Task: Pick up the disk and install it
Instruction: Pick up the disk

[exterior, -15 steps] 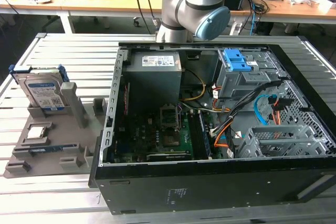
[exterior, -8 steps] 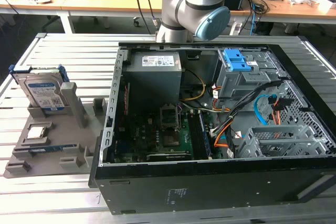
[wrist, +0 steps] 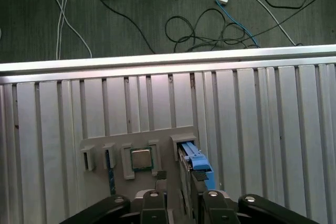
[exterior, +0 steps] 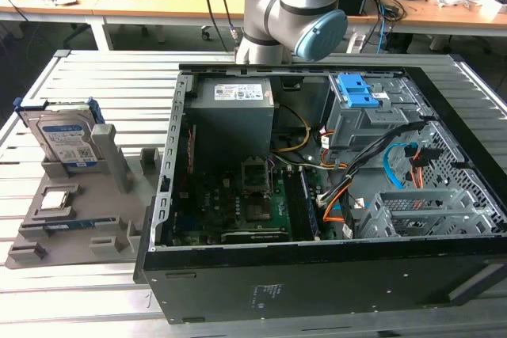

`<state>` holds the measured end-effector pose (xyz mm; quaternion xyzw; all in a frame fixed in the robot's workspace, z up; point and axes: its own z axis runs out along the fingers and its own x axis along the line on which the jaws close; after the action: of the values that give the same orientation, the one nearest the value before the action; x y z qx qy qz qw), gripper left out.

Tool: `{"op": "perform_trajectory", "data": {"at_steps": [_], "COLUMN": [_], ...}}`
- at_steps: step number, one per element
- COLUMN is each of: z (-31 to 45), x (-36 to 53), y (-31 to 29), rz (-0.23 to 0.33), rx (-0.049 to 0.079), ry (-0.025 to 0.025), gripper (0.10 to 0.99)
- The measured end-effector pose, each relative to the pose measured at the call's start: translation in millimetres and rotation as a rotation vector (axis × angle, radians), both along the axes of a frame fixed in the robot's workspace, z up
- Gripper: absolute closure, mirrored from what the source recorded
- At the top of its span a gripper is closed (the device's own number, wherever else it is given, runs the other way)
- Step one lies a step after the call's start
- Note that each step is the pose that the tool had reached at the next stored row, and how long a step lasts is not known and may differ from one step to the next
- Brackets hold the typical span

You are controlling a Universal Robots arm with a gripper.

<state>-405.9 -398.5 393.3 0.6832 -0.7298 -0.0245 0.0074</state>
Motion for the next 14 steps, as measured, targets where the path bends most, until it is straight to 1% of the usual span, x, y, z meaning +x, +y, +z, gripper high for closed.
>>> {"op": "perform_trajectory", "data": {"at_steps": [1,2,3,10,14], "z": [0.0,0.0,0.0,-0.3,-4.6], "x": [0.0,0.0,0.0,0.1,0.4], "y": [0.0,0.0,0.0,0.0,0.9], "rz": [0.0,0.0,0.0,-0.002,-0.003], "rx": [0.0,0.0,0.0,0.0,0.0], "ry": [0.0,0.0,0.0,-0.0002,0.0001], "gripper": [0.671,0.671,0.604,0.604,0.604]}}
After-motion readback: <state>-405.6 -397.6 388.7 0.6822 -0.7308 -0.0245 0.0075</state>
